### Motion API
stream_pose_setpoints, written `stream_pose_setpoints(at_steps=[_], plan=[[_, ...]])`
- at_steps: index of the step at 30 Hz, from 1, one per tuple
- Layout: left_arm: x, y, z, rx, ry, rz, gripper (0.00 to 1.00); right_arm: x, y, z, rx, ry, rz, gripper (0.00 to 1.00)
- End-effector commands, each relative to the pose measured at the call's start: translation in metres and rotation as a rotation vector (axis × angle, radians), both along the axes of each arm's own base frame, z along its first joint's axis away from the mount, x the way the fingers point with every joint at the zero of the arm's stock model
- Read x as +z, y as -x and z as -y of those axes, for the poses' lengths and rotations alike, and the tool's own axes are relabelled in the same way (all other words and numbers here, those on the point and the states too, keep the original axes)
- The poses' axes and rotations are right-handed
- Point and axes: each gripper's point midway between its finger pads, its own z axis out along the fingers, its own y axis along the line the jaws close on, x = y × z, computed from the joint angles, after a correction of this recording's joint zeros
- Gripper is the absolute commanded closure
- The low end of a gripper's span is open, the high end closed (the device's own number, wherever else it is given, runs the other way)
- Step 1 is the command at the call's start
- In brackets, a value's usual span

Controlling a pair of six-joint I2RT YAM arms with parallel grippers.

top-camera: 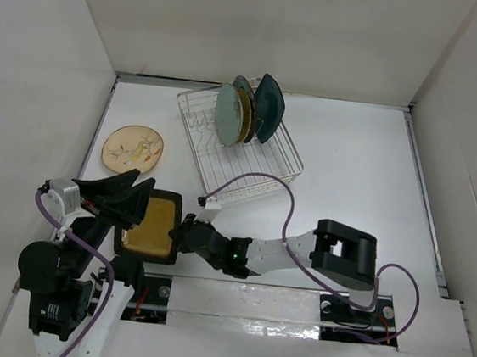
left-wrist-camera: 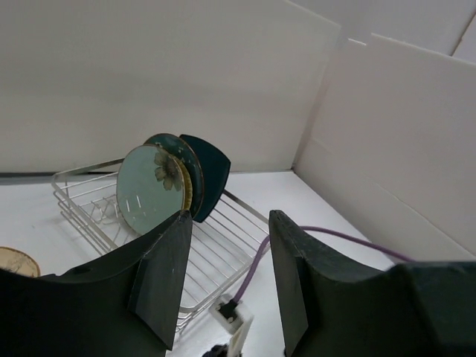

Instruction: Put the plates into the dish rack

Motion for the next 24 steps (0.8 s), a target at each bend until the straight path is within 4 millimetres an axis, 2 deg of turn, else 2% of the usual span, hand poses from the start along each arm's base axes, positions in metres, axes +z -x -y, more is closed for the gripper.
stream_pose_setpoints(at_steps=[1, 3, 4, 6, 8, 10, 11, 13, 14, 15, 17, 18, 19, 20, 21, 22, 24], plan=[[0.016, 0.004, -0.009, 0.055, -0.012, 0.057, 0.57, 0.144, -0.024, 0.01, -0.101, -0.218, 0.251, 1.0], [0.011, 0.002, -0.012, 0.067, -0.021, 0.038, 0.57, 0.168, -0.035, 0.025, -0.121, -0.218, 0.311, 1.0], [0.009, 0.001, -0.013, 0.072, -0.02, 0.032, 0.57, 0.191, -0.046, 0.039, -0.145, -0.247, 0.34, 1.0], [0.004, 0.001, -0.014, 0.079, -0.019, 0.028, 0.57, 0.213, -0.061, 0.054, -0.164, -0.24, 0.403, 1.0], [-0.005, -0.005, -0.016, 0.092, -0.02, 0.007, 0.56, 0.238, -0.089, 0.075, -0.223, -0.212, 0.482, 1.0], [-0.018, -0.011, -0.012, 0.074, -0.032, -0.02, 0.56, 0.252, -0.112, 0.089, -0.275, -0.178, 0.54, 1.0], [-0.021, -0.012, -0.01, 0.065, -0.034, -0.023, 0.56, 0.264, -0.135, 0.099, -0.322, -0.138, 0.59, 1.0], [-0.036, -0.017, -0.002, 0.02, -0.024, -0.055, 0.56, 0.275, -0.158, 0.111, -0.388, -0.092, 0.643, 1.0], [-0.035, -0.017, 0.002, -0.003, -0.024, -0.04, 0.56, 0.273, -0.178, 0.118, -0.424, -0.03, 0.689, 1.0], [-0.037, -0.017, 0.007, -0.031, -0.028, -0.042, 0.55, 0.291, -0.189, 0.122, -0.459, -0.035, 0.723, 1.0], [-0.045, -0.021, 0.014, -0.067, -0.04, -0.051, 0.55, 0.301, -0.209, 0.13, -0.511, 0.025, 0.781, 1.0], [-0.048, -0.023, 0.015, -0.073, -0.037, -0.061, 0.55, 0.292, -0.229, 0.132, -0.537, 0.069, 0.796, 1.0], [-0.058, -0.027, 0.019, -0.091, -0.039, -0.084, 0.55, 0.31, -0.238, 0.136, -0.569, 0.058, 0.821, 1.0], [-0.061, -0.03, 0.02, -0.1, -0.036, -0.084, 0.55, 0.311, -0.248, 0.138, -0.581, 0.089, 0.84, 1.0], [-0.065, -0.031, 0.023, -0.116, -0.031, -0.091, 0.55, 0.302, -0.265, 0.14, -0.599, 0.111, 0.84, 1.0], [-0.078, -0.034, 0.03, -0.155, -0.023, -0.124, 0.55, 0.313, -0.272, 0.144, -0.616, 0.124, 0.87, 1.0], [-0.082, -0.037, 0.035, -0.185, -0.019, -0.118, 0.55, 0.313, -0.289, 0.15, -0.643, 0.156, 0.89, 1.0]])
